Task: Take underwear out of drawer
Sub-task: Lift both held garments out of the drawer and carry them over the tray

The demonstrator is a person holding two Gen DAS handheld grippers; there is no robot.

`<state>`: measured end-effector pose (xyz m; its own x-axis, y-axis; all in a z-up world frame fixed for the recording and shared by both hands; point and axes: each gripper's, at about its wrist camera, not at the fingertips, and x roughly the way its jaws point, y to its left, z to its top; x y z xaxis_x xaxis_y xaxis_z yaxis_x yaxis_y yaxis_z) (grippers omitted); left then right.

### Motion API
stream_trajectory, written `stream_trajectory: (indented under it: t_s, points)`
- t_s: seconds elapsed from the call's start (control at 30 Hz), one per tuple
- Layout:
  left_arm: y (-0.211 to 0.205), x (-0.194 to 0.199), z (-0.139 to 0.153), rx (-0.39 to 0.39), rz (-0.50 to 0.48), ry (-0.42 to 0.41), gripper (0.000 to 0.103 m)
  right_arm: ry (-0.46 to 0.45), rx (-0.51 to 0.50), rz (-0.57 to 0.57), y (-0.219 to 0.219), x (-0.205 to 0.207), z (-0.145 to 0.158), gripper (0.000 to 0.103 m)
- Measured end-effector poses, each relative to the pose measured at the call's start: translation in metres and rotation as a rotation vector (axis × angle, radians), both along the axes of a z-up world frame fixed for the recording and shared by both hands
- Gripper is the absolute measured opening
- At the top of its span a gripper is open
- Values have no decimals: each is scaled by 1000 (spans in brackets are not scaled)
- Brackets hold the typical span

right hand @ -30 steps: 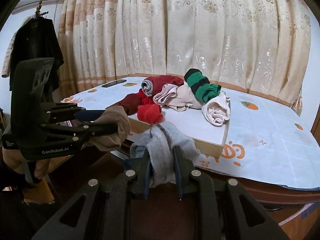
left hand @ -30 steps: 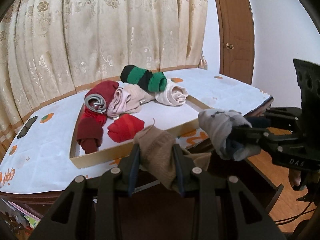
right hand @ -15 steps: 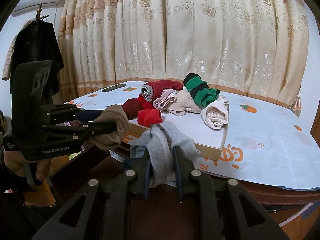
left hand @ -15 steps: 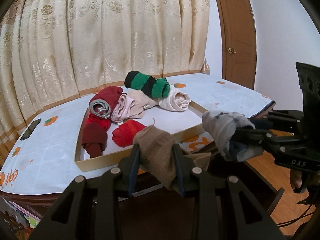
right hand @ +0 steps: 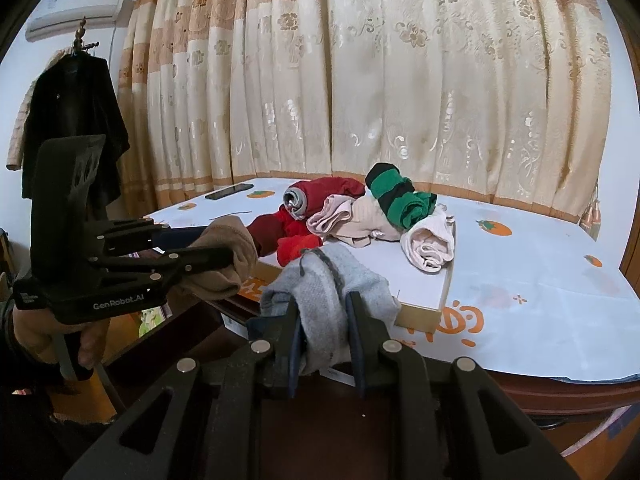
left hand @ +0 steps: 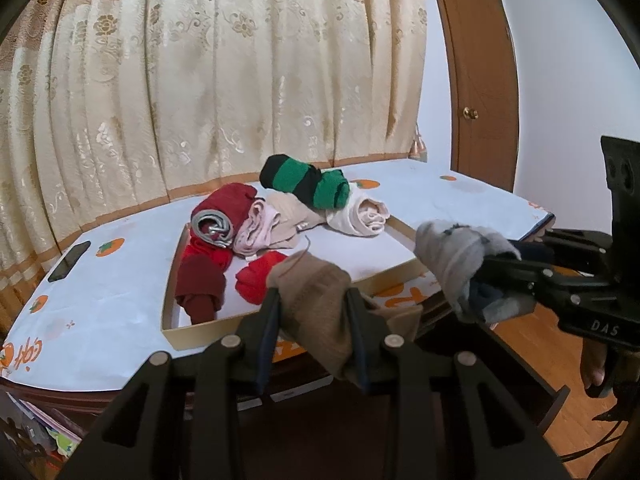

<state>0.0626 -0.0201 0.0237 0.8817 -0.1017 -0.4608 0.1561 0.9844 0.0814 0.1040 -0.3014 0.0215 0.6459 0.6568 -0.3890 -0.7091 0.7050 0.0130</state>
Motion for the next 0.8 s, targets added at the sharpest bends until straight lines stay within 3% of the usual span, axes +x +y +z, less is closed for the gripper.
stream_trajectory:
  t_s: [0.8]
  points:
    - [11,-11,10,-29,54,-89,31,-46,65,2,-5,-9,8,23]
